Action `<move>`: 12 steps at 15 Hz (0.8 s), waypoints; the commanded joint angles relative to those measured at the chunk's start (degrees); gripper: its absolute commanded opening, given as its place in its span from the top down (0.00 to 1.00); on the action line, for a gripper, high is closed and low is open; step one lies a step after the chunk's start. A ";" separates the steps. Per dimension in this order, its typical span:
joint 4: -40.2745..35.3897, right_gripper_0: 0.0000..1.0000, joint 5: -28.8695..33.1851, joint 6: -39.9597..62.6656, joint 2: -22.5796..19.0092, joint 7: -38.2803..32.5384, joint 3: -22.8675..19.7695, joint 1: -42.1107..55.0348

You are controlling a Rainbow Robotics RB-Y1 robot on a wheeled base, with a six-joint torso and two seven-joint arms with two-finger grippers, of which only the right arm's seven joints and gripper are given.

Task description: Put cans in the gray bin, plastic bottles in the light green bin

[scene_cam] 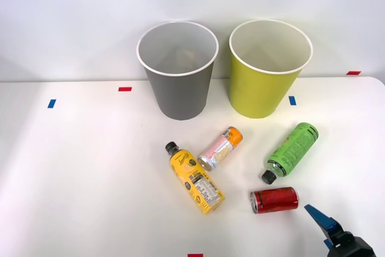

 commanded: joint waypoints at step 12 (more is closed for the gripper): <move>-11.87 0.01 21.47 53.83 4.92 -47.85 -3.19 -21.13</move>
